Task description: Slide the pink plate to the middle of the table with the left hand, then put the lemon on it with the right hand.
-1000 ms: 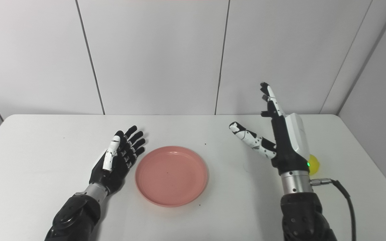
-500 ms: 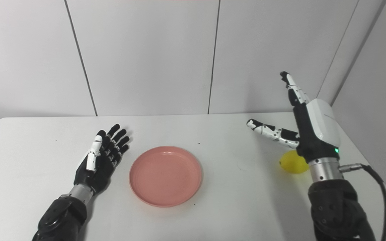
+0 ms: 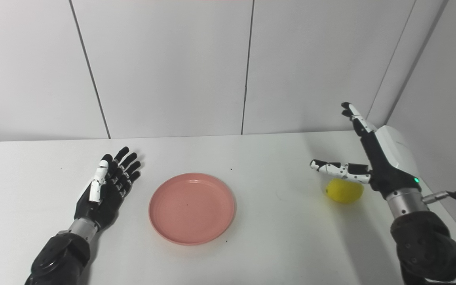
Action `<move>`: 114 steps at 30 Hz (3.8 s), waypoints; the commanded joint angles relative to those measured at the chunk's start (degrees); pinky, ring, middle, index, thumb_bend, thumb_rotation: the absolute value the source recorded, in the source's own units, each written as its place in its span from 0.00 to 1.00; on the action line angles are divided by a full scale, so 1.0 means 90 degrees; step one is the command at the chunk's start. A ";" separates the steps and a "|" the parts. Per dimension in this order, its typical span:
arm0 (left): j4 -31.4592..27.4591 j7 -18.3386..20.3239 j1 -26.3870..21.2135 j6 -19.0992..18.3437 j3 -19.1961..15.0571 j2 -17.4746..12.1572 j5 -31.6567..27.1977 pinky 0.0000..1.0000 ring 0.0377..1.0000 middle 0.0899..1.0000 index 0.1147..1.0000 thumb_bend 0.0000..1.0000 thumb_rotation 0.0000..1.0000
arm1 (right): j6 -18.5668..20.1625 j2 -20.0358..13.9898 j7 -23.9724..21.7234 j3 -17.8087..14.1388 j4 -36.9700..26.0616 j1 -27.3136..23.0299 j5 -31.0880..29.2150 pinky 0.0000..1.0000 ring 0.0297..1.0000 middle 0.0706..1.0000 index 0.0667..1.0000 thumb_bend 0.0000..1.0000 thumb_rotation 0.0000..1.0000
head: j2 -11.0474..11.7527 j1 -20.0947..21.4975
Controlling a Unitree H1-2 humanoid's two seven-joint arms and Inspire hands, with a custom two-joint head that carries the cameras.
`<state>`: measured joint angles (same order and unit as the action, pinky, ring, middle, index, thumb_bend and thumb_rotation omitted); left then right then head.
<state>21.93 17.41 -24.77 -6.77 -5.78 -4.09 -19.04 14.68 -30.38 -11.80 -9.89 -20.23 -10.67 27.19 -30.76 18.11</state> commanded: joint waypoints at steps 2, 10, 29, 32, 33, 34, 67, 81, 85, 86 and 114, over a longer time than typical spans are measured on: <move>0.0148 0.0062 -0.0027 -0.0044 -0.0029 -0.0090 -0.0048 1.00 0.97 0.96 0.95 0.45 1.00 | 0.0186 -0.0239 -0.0086 -0.0080 0.0005 -0.0184 -0.0124 0.85 0.91 0.93 0.94 1.00 0.47 | -0.0014 -0.0015; 0.0176 0.0042 -0.0029 -0.0053 -0.0034 -0.0095 -0.0074 1.00 0.96 0.96 0.95 0.44 1.00 | 0.0284 -0.0572 -0.0385 0.0118 0.0282 -0.0173 -0.0037 0.85 0.90 0.91 0.93 1.00 0.45 | -0.0039 -0.0017; 0.0085 0.0068 -0.0034 -0.0123 0.0021 -0.0183 -0.0093 0.99 0.96 0.95 0.95 0.44 1.00 | 0.0282 -0.1042 -0.0833 0.0399 0.0892 -0.0345 -0.0197 0.83 0.87 0.88 0.89 1.00 0.38 | -0.0100 -0.0110; -0.0045 -0.0007 -0.0010 -0.0236 0.0013 -0.0141 -0.0112 0.98 0.96 0.95 0.94 0.44 1.00 | 0.0402 -0.1072 -0.0905 0.0466 0.0932 -0.0362 -0.0194 0.85 0.88 0.88 0.89 1.00 0.37 | -0.0100 -0.0133; -0.0090 -0.0034 0.0000 -0.0275 0.0009 -0.0125 -0.0117 0.98 0.95 0.95 0.94 0.44 1.00 | 0.0454 -0.1071 -0.0932 0.0480 0.0940 -0.0366 -0.0214 0.85 0.88 0.88 0.89 1.00 0.35 | -0.0101 -0.0124; -0.0121 -0.0050 0.0007 -0.0305 0.0004 -0.0114 -0.0117 0.97 0.95 0.95 0.94 0.44 1.00 | 0.0487 -0.1069 -0.0951 0.0486 0.0943 -0.0368 -0.0228 0.86 0.88 0.88 0.89 1.00 0.34 | -0.0101 -0.0124; -0.0181 0.0010 0.0064 -0.0375 0.0006 -0.0158 -0.0123 0.98 0.95 0.95 0.94 0.44 1.00 | 0.0353 -0.1349 -0.1147 0.0917 0.1695 -0.0696 -0.0269 0.85 0.88 0.89 0.89 1.00 0.22 | -0.0216 -0.0104; -0.0264 0.0005 0.0090 -0.0453 -0.0002 -0.0179 -0.0146 0.97 0.96 0.95 0.94 0.44 1.00 | 0.0425 -0.1448 -0.1174 0.1136 0.1944 -0.0875 -0.0238 0.84 0.87 0.87 0.88 1.00 0.21 | -0.0256 -0.0091; -0.0280 0.0010 0.0090 -0.0463 0.0005 -0.0193 -0.0134 0.97 0.96 0.95 0.94 0.44 1.00 | 0.0444 -0.1465 -0.1192 0.1187 0.1994 -0.0902 -0.0206 0.84 0.87 0.87 0.88 1.00 0.21 | -0.0270 -0.0090; -0.0287 0.0010 0.0092 -0.0469 0.0005 -0.0197 -0.0134 0.97 0.96 0.95 0.94 0.45 1.00 | 0.0467 -0.1476 -0.1212 0.1210 0.2015 -0.0916 -0.0191 0.84 0.87 0.87 0.87 1.00 0.21 | -0.0274 -0.0090; -0.0349 0.0005 0.0108 -0.0532 0.0003 -0.0194 -0.0171 0.97 0.95 0.95 0.94 0.45 1.00 | 0.0195 -0.1562 -0.1045 0.1308 0.2423 -0.0936 -0.0133 0.79 0.79 0.79 0.80 0.91 0.18 | -0.0288 -0.0096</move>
<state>18.93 17.61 -23.77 -10.45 -5.84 -5.40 -20.75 19.47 -42.09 -22.80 2.53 2.59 -17.06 25.66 -33.31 17.31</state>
